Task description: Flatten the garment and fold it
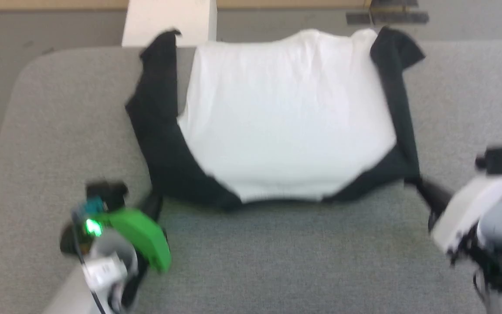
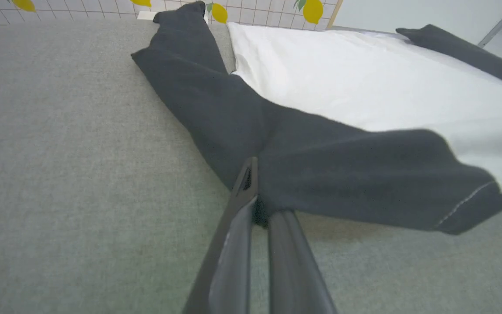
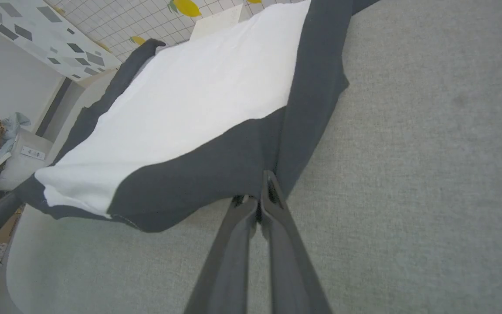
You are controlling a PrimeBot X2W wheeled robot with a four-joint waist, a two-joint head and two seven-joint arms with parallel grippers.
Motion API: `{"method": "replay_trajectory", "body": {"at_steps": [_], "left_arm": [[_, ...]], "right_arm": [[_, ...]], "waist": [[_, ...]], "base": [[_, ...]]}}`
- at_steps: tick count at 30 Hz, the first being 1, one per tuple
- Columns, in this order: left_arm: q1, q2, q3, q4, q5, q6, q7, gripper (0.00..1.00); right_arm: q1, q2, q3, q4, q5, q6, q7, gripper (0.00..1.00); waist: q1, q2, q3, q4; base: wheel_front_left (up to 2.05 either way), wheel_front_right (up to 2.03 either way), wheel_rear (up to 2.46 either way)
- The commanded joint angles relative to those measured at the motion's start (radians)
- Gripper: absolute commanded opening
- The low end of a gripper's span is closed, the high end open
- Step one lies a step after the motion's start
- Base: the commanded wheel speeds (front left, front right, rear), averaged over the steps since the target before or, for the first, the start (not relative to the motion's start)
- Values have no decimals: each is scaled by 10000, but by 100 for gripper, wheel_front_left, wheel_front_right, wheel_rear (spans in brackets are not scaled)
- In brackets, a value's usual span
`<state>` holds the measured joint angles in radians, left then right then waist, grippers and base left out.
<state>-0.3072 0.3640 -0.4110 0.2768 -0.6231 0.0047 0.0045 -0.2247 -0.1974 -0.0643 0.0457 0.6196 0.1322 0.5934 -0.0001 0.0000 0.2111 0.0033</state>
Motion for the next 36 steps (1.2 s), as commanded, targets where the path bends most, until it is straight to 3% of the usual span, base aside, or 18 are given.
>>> {"method": "replay_trajectory", "body": {"at_steps": [1, 10, 18, 22, 23, 24, 25, 31, 36], "left_arm": [[589, 138, -80, -132, -117, 215, 266, 0], [3014, 453, -615, -958, -810, 1050, 2415, 0], [3855, 913, -1055, -1640, -1327, 1528, 4553, 0], [3776, 858, -1039, -1843, -1460, 1625, 4775, 0], [3752, 826, -991, -1832, -1487, 1666, 4743, 5], [3713, 801, -940, -1830, -1480, 1704, 4660, 100], [3695, 786, -904, -1824, -1490, 1717, 4607, 100], [3863, 856, -214, -2304, -2059, 2005, 4519, 100], [4188, 1463, 341, -3170, -2285, 2422, 4837, 100]], "right_arm": [[511, 21, -116, -187, -214, -15, 92, 0], [2927, 166, -188, -1076, -1165, -15, 1616, 0], [3789, 128, -344, -1560, -1482, -15, 3444, 0], [3919, 87, -236, -1547, -1614, -15, 3460, 0], [3899, 89, -217, -1509, -1674, -15, 3327, 0], [3868, 97, -173, -1414, -1732, -15, 3144, 16], [3862, 98, -133, -1323, -1747, -15, 3060, 99], [3710, -16, -160, -1033, -1519, -15, 2634, 100], [3563, -460, -693, -1048, -693, -15, 2557, 100]], "waist": [[1, 0, -983, 99], [1, 0, -1618, 53], [1, 0, -1839, 133], [1, 0, -1812, 200], [1, 0, -1812, 203], [1, 0, -1844, 202], [1, 0, -1866, 202], [1, 0, -1997, 126], [1, 0, -2050, 51]], "base": [[0, 0, 0], [0, 0, 0], [0, 0, 0], [0, 0, 0], [0, 0, 0], [0, 0, 0], [0, 0, 0], [0, 0, 0], [0, 0, 0]]}}
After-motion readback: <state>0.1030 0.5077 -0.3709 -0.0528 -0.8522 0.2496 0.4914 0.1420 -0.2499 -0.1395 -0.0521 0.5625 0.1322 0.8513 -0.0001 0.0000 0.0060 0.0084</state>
